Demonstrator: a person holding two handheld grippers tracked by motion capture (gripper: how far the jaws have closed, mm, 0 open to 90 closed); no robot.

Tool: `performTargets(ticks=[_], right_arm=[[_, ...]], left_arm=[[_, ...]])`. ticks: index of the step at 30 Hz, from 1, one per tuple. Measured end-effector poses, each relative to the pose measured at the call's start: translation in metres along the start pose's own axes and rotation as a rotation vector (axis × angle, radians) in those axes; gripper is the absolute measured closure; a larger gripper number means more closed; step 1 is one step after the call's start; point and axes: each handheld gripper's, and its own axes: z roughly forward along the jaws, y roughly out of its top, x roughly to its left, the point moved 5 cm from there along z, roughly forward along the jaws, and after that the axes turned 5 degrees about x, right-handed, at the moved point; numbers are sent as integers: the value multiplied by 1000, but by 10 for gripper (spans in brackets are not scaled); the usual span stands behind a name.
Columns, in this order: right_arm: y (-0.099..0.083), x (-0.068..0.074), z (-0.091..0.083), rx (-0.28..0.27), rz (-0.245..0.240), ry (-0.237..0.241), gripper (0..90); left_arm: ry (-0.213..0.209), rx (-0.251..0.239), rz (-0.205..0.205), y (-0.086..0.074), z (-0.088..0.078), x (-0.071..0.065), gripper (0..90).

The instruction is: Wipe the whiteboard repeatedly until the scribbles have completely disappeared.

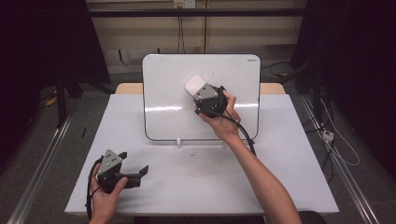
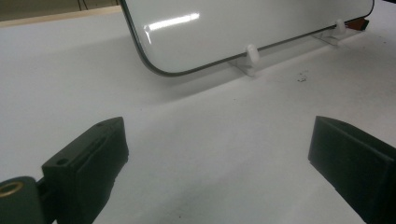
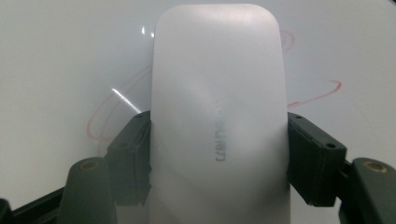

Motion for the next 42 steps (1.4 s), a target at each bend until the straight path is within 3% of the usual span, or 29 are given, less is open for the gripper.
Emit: performTargets(ticks=[6,15,21,29,42], right_arm=[[3,-6,1,-2,8,-7,316],[13,-43,2,1,83,-58,316],[13,-41,1,-2,87,-78,316],[7,-24,1,3,47,-59,316],[1,31,1,3,-66,12,316]], left_arm=[[-2,5,6,0,1,0,45],[-2,7,3,0,1,1,44],[-5,8,9,1,3,-2,45],[-3,9,3,0,2,-1,45],[-3,9,8,0,2,-1,44]])
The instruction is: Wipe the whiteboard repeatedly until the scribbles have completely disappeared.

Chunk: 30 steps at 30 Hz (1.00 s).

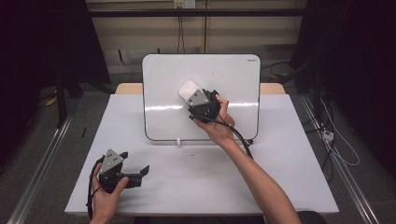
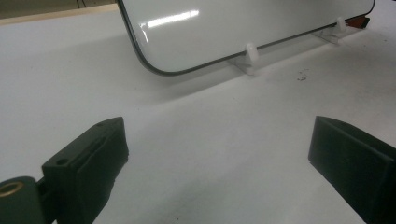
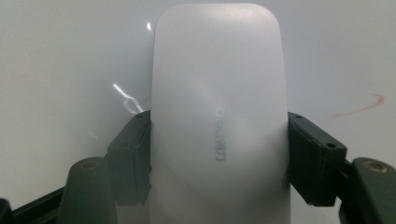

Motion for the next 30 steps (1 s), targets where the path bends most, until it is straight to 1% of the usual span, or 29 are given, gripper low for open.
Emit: performTargets(ticks=[2,3,4,5,8,9,13,16,20,21,23,27,29,30], right_arm=[[0,7,0,-1,-30,-1,316],[0,7,0,1,-27,2,316],[0,5,0,2,-15,15,315],[0,4,1,2,-15,24,316],[2,1,1,8,-9,23,316],[3,-1,1,7,0,22,315],[7,-12,3,6,27,14,315],[8,-23,3,9,47,5,316],[7,-43,2,10,93,-18,316],[6,-48,2,11,111,-24,315],[1,-61,0,17,142,-42,316],[-12,-90,-6,30,225,-85,316],[-19,-101,-10,38,252,-100,316],[-21,-104,-11,39,259,-100,316]], left_arm=[[0,-2,-1,0,0,0,45],[-1,-3,-3,0,0,0,45],[0,-3,-1,0,0,0,45],[1,-4,-2,0,-1,0,45],[3,-3,-1,0,-1,1,45],[4,-2,0,-1,-2,1,45],[0,-11,-8,0,-2,1,45],[3,-9,-6,-1,-3,1,45],[3,-8,-5,-1,-3,2,45],[3,-9,-5,-1,-4,2,45],[2,-12,-7,-1,-4,2,45],[7,-15,-9,-1,-5,3,45],[12,-13,-9,-1,-5,3,45],[13,-13,-8,-1,-5,3,45]])
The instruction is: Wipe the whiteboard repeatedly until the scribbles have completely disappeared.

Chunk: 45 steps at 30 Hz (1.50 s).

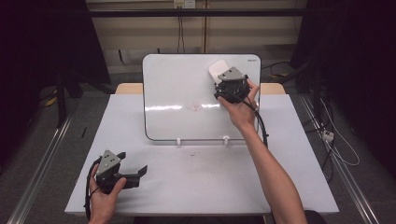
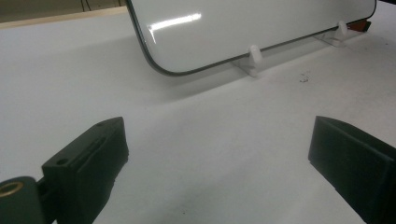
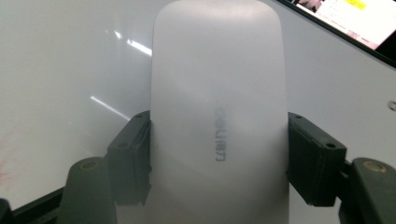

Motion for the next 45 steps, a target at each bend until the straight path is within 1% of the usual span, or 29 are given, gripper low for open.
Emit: performTargets(ticks=[2,3,4,8,13,18,20,21,22,23,25,26,28,33,35,38,41,43,45], right_arm=[[-2,1,-2,-2,-9,-13,316],[-2,2,-3,-1,-15,-21,316],[-3,4,-3,2,-11,-21,316],[-8,15,-2,-1,-30,-4,316],[-14,39,-4,-3,-83,24,316],[-23,71,-6,-3,-168,67,316],[-26,81,-7,-4,-188,79,315],[-27,83,-8,-8,-190,75,316],[-28,83,-8,-9,-185,78,316],[-27,81,-8,-8,-179,91,316],[-27,80,-7,-3,-182,101,316],[-26,79,-7,1,-187,96,315],[-23,75,-6,-1,-179,95,316],[-14,55,-3,1,-145,70,316],[-10,44,-2,2,-126,55,315],[-5,27,-1,1,-88,33,315],[-3,14,-1,5,-59,15,316],[-2,10,-1,3,-41,9,315],[-3,12,-2,-2,-45,-5,315]], left_arm=[[1,-4,-6,0,1,0,45],[1,0,-1,0,1,0,44],[0,2,2,0,1,0,45],[-3,-1,1,1,1,-1,45],[-2,3,4,0,2,-1,45],[-1,6,5,0,2,-1,45],[-2,7,8,0,2,-1,45],[-2,6,7,0,2,-1,45],[-2,7,9,0,2,-1,45],[-2,7,7,0,2,-1,45],[-3,5,3,0,2,-1,45],[-6,-2,-4,0,3,-1,45],[-6,-1,-3,0,3,-1,45],[-2,4,2,0,1,0,45],[0,-5,-7,0,1,0,45],[3,-3,-3,0,0,1,45],[3,-4,-4,0,-1,1,44],[3,-3,-1,0,-1,1,44],[6,-2,0,0,-1,1,45]])
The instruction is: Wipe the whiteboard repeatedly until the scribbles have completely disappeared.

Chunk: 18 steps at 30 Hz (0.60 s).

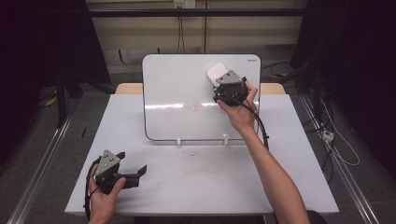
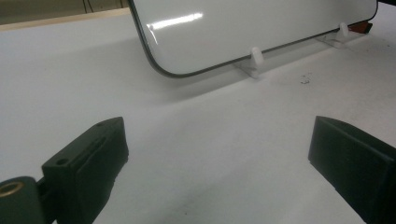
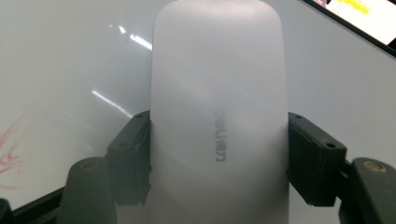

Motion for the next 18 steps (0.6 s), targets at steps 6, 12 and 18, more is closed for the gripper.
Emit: performTargets(ticks=[6,12,18], right_arm=[[-6,10,-2,0,-14,1,316],[-7,26,-2,-1,-43,11,316],[-7,53,-2,-13,-99,37,316]], left_arm=[[1,-4,-5,1,1,0,45],[1,1,-2,1,2,0,45],[-1,1,-3,1,2,0,45]])
